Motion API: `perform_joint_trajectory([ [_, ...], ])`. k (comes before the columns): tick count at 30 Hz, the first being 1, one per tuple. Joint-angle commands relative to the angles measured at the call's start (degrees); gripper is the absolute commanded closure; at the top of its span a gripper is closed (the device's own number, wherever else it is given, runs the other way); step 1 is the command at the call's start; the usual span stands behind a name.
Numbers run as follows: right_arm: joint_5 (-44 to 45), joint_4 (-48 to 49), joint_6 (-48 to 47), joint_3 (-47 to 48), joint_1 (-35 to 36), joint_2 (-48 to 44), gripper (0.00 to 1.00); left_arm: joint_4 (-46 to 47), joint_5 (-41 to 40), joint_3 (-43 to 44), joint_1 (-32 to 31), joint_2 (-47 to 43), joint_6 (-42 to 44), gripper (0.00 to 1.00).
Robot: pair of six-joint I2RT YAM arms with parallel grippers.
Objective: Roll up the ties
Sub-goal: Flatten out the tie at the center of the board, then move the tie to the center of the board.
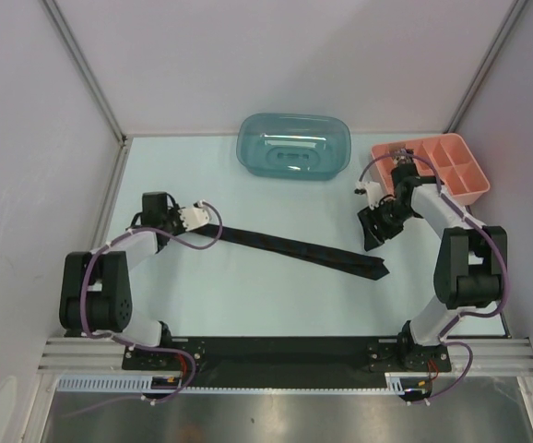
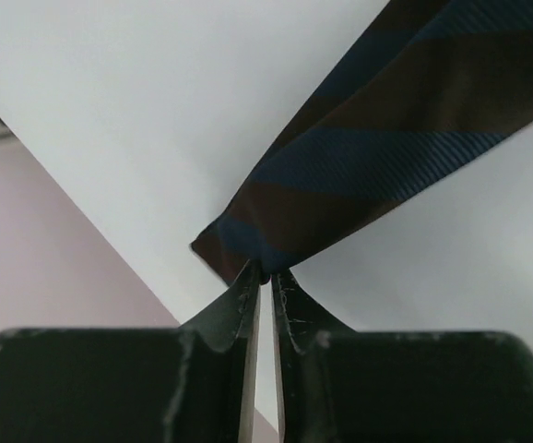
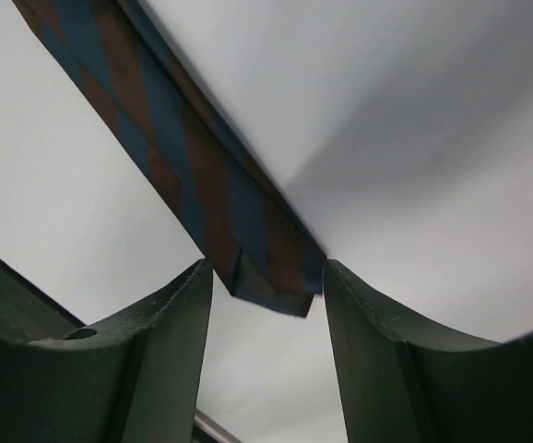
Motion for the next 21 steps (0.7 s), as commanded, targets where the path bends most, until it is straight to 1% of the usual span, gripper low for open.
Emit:
perform_joint_trajectory([
  [1,1.3,-4.6,-4.5,-1.2,-2.4,-1.1,0.44,3.5,-1.7,4.4,4.5,3.6,-1.5,0.89],
  [2,1.3,-4.9,-4.7,-1.3,-4.0,-1.0,0.44,3.5,-2.0,5.0,4.8,4.5,-2.5,0.89],
  [5,1.3,-5.4,-5.2,-2.6,-4.4,-0.3,0.43,3.3,-2.0,6.8,5.0,6.4,-4.2,0.9],
  [10,0.9,-5.1,-3.8,-4.1,-4.7,0.7,0.44,2.0,-2.0,8.4,5.1,7.3,-6.4,0.9],
  [18,5.5,-0.4,-2.4,-7.9,-4.1,2.3,0.42,2.7,-1.6,7.4,5.1,6.7,-6.7,0.9],
  [21,7.1,1.0,-2.3,-9.5,-3.1,2.4,0.45,2.6,-1.9,7.5,5.1,7.1,-6.9,0.9],
])
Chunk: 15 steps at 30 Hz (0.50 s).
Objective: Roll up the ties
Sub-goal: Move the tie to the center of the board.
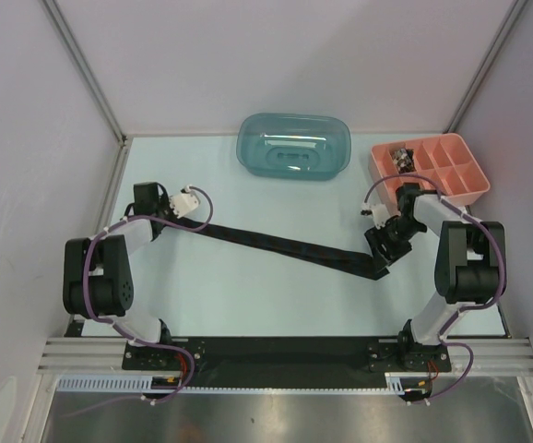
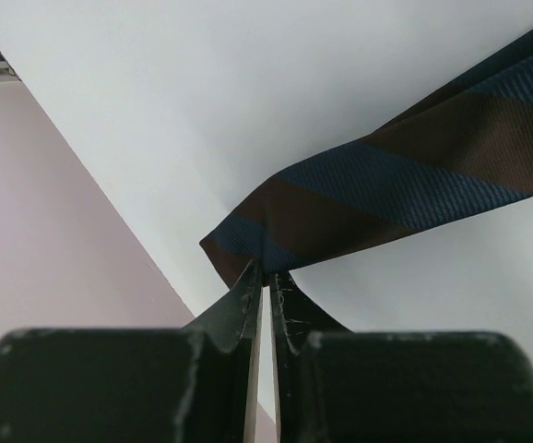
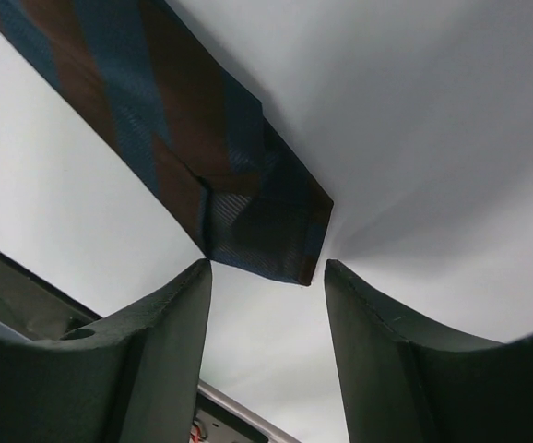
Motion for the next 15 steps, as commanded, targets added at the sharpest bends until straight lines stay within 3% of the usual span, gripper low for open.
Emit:
perform_joint_trajectory([
  [1,3.7,4.3,0.3,-2.2,2.9,0.3,0.47,1.1,0.0,1.0,0.1,0.1,-1.5,0.9],
  [4,7.1,7.9,0.0,-5.4,4.7,-0.1,0.54,1.1,0.1,1.0,0.1,-0.3,-2.3,0.9],
  [7,10.0,10.9,-0.4,-7.4,5.2,-0.3,0.83,0.5,0.6,1.0,0.1,-1.2,-2.9,0.9],
  [8,11.6,11.2,-0.6,-7.7,5.0,-0.3,1.0,0.4,0.7,0.8,0.1,-1.6,-3.0,0.9],
  [12,15.1,12.2,-4.9,-8.2,1.5,-1.0,1.0,-2.9,5.4,0.3,0.1,-5.0,-3.5,0.9],
  [15,16.6,13.1,-8.7,-7.5,-4.9,-2.1,1.0,-5.3,7.3,0.5,-0.4,-7.3,-4.8,0.89],
])
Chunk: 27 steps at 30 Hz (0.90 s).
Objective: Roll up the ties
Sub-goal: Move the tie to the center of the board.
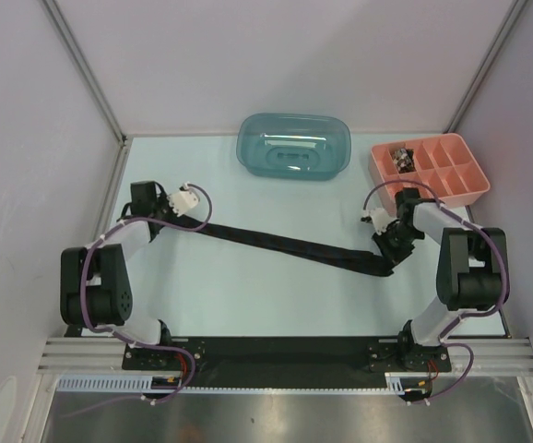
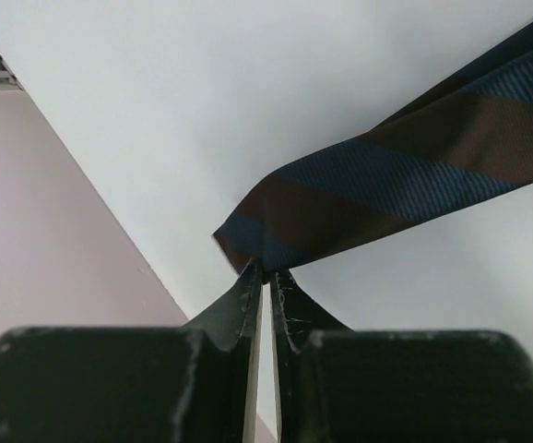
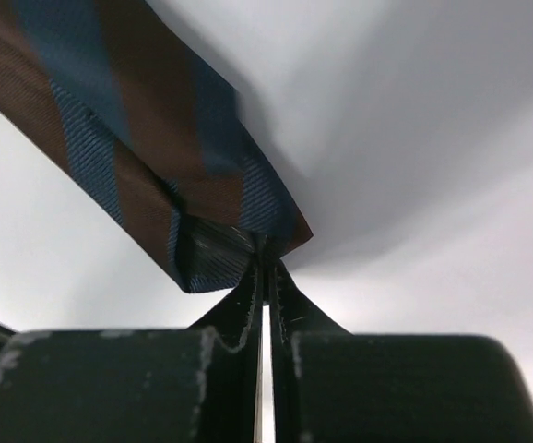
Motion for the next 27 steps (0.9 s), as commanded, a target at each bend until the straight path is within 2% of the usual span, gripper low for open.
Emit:
perform_joint_trajectory([
  [1,9.2,6.9,-9.8,-0.9,-8.6,0.5,1.0,-3.9,5.9,0.9,-0.6,-5.4,-3.6,0.89],
  [6,11.0,6.9,-16.6,3.3,-15.5,3.2,1.0,-11.1,10.2,2.5,-4.1,-7.7,-6.6,0.87],
  [8,11.0,6.7,-20.5,4.7,-18.6,4.0,1.0,-13.8,12.4,1.8,-8.7,-9.7,-7.4,0.87],
  [11,11.2,6.3,-26.6,5.2,-22.3,4.4,1.0,-15.4,11.6,0.0,-14.4,-11.8,-10.3,0.87],
  [17,12.4,6.9,-39.2,5.9,-30.1,5.7,1.0,-16.8,9.2,-0.6,-23.6,-12.7,-22.3,0.86],
  [22,12.2,8.7,-47.9,9.1,-33.9,7.6,1.0,-17.9,7.8,0.7,-24.1,-10.6,-28.0,0.86],
  [24,12.6,7.5,-48.2,10.1,-33.6,7.9,0.93,-18.3,7.9,0.6,-24.1,-10.3,-26.9,0.78],
  [25,12.4,5.9,-48.2,11.8,-33.5,7.7,0.79,-18.3,8.2,0.6,-24.1,-10.0,-26.6,0.72],
  [27,11.4,-0.4,-48.4,13.5,-33.7,6.1,0.64,-19.0,8.2,0.7,-23.9,-10.2,-24.8,0.63],
])
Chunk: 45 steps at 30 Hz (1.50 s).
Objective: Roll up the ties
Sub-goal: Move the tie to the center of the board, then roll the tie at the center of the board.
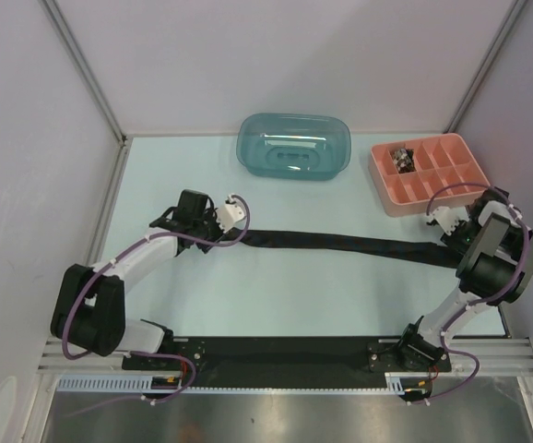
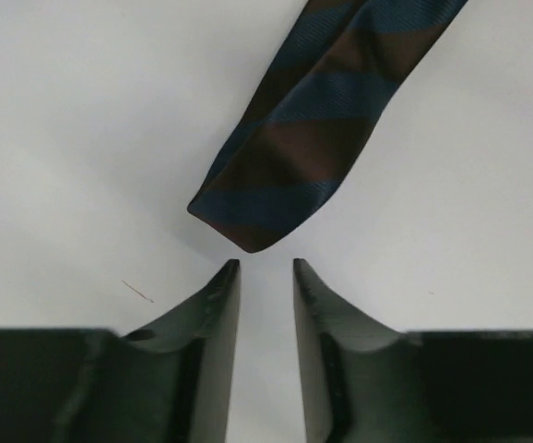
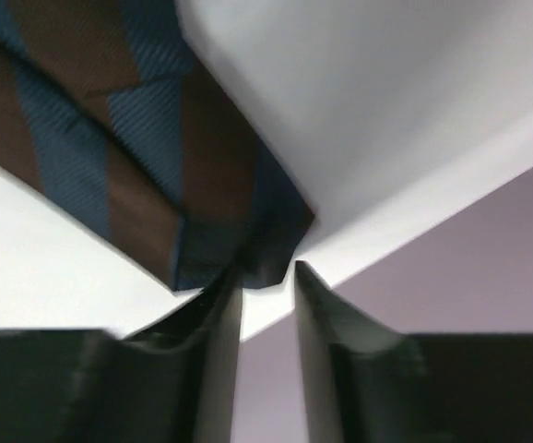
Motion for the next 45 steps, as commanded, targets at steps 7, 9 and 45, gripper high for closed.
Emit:
perform_joint_trajectory([
  [7,-12.0,-29.2,-4.5,12.6,5.4,-10.2,0.23,-4.0,8.4,2.6,8.0,-4.9,4.0,0.16],
  [9,-15.9,-31.1,1.2,13.5,9.8,-11.9,0.21,-4.8,12.8,3.8,10.6,-6.9,3.8,0.12],
  [45,-33.0,-9.2,27.3,12.9,65.9,12.3,0.59,-12.3,23.7,-3.3,13.2,-34.1,2.2,0.06],
])
